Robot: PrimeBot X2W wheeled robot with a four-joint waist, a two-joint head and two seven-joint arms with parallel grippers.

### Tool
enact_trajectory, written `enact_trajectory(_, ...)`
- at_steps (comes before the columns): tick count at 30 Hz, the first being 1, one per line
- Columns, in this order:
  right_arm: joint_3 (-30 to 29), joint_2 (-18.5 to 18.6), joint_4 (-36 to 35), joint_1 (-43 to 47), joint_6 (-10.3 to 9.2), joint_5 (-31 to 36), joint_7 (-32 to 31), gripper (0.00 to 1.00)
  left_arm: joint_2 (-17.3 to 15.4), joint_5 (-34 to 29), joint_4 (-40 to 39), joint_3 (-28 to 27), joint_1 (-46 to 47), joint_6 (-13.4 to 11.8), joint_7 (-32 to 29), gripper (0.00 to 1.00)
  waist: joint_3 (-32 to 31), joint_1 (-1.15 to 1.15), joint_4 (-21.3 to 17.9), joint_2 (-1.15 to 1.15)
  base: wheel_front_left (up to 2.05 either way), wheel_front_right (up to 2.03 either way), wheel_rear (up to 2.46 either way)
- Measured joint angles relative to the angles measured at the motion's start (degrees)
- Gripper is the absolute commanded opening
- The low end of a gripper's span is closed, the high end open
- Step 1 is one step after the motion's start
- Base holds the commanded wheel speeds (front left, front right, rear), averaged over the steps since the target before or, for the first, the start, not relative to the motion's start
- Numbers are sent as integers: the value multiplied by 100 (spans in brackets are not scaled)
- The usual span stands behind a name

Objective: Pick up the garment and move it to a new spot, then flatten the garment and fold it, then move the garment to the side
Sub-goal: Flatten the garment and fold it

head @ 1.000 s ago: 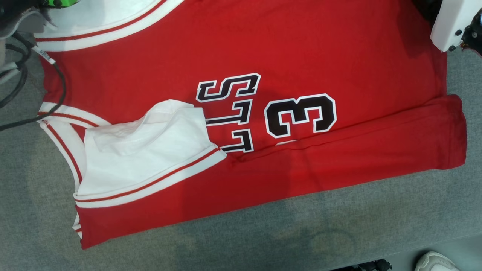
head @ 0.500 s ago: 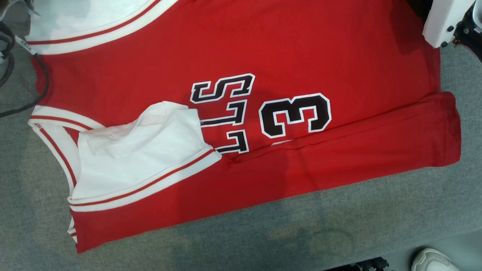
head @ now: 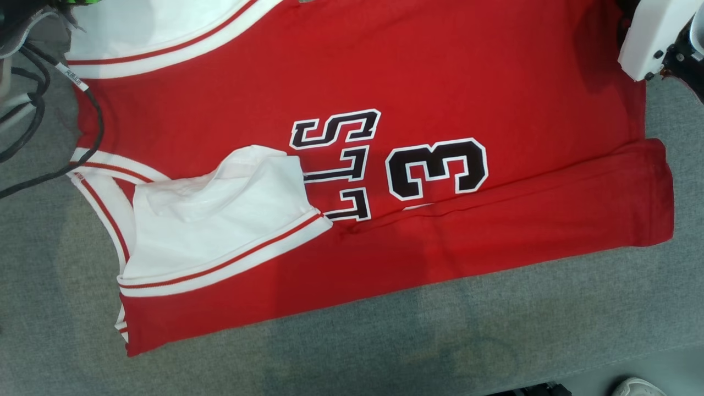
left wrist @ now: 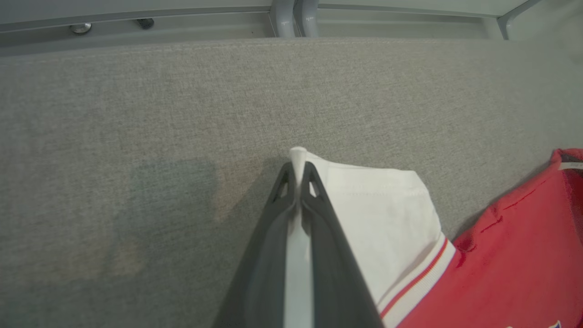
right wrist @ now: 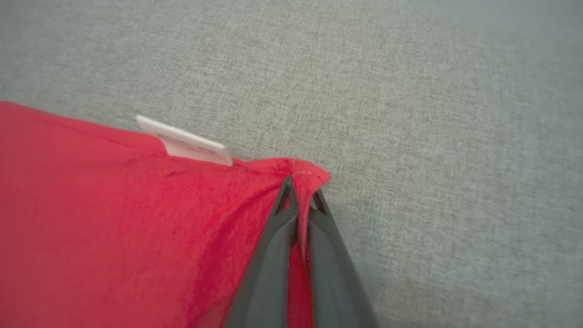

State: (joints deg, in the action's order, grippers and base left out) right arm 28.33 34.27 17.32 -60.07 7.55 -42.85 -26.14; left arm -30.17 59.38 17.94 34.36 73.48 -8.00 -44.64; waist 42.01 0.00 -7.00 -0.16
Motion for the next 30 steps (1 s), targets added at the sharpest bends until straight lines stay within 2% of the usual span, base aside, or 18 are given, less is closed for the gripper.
enact_trajectory(6,-203,134,-141,360,-1,-51,478,0,-42,361,-808,-339,-472,37,296,0,-219,0,82,0,0,0,0)
enact_trajectory(8,-264,219,-314,673,-1,-100,760,0,-185,532,-1506,-493,-919,-54,402,0,-369,0,120,0,0,0,0)
enact_trajectory(15,-394,427,-835,1546,-3,-242,1539,0,-561,924,-3528,-944,-2384,-561,744,0,-763,0,231,0,0,0,0)
enact_trajectory(22,-408,673,-1023,2231,-3,-213,2198,0,-812,1102,-5201,-1025,-4122,-1020,1101,0,-1129,-1,347,0,0,0,0)
enact_trajectory(25,-341,786,-1011,2421,-3,-158,2479,0,-868,1091,-5539,-982,-4815,-1122,1325,0,-1230,-1,397,0,0,0,0)
enact_trajectory(26,-169,907,-1016,2543,-3,-111,2662,0,-915,1021,-5625,-993,-5218,-1163,1506,0,-1269,-1,444,0,0,0,0)
enact_trajectory(30,355,1347,-1066,2759,-3,134,3100,0,-1007,961,-5587,-1032,-5803,-1157,1797,0,-1315,-1,544,0,0,0,0)
